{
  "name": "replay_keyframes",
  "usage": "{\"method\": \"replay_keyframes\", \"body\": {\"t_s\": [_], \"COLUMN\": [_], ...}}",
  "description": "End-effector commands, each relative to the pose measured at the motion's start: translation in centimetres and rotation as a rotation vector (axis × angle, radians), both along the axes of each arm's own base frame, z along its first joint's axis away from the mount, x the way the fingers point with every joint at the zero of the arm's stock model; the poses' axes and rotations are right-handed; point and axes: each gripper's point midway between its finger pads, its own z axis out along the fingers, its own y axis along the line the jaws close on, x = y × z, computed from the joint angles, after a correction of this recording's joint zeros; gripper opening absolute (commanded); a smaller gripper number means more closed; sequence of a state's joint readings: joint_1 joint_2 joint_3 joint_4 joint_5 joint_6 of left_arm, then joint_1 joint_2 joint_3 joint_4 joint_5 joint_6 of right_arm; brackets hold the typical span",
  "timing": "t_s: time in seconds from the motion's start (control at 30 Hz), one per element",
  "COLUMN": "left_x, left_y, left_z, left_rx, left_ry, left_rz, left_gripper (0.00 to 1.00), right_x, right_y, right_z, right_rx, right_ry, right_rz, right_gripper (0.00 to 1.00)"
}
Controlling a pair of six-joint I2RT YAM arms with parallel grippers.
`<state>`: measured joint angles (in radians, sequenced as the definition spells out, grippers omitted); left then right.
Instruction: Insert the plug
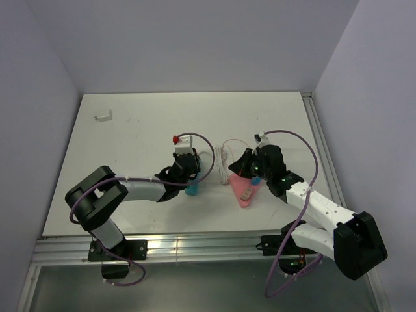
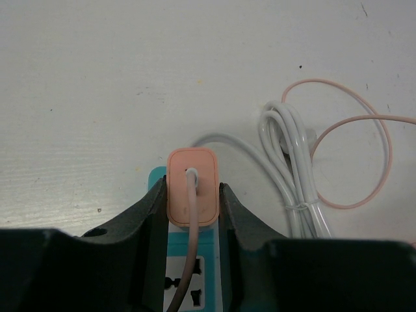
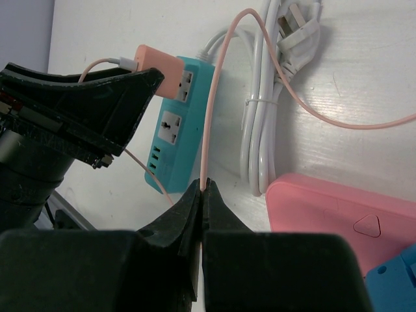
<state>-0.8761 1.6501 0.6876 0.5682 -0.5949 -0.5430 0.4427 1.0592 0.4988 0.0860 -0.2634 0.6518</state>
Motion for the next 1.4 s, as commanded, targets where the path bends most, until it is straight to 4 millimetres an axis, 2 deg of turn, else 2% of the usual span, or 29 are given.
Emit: {"method": "replay_keyframes", "body": {"t_s": [0.0,0.43,0.63,0.83,1.0,1.2,1.37], "left_x": [-1.1,-1.5,-1.2,-0.7,-1.6,-2.1,-2.7], "left_y": [1.6,0.8,0.4,0.3,1.0,0.9,1.2], "left_z": [-1.9,-3.2,-3.2,-4.2,-5.3,-4.4,-4.5], "left_rx": [0.107,0.090,0.102,0.157,0.188,0.179,0.183], "left_ry": [0.060,0.100,0.091,0.107,0.134,0.133,0.144], "left_rz": [0.006,-0.025,-0.031,-0.032,-0.029,-0.040,-0.031], "left_gripper": [0.00,0.00,0.00,0.00,0.00,0.00,0.00], "right_x": [0.6,0.5,0.5,0.5,0.4,0.4,0.3], "right_y": [0.2,0.2,0.2,0.3,0.2,0.5,0.3], "right_z": [0.9,0.8,0.7,0.7,0.6,0.8,0.8], "right_rx": [0.006,0.009,0.007,0.007,0.002,0.014,0.009], "right_ry": [-0.050,-0.047,-0.044,-0.043,-0.045,-0.043,-0.047], "right_rz": [0.008,0.009,0.012,0.015,0.016,0.027,0.021], "right_gripper": [0.00,0.00,0.00,0.00,0.00,0.00,0.00]}}
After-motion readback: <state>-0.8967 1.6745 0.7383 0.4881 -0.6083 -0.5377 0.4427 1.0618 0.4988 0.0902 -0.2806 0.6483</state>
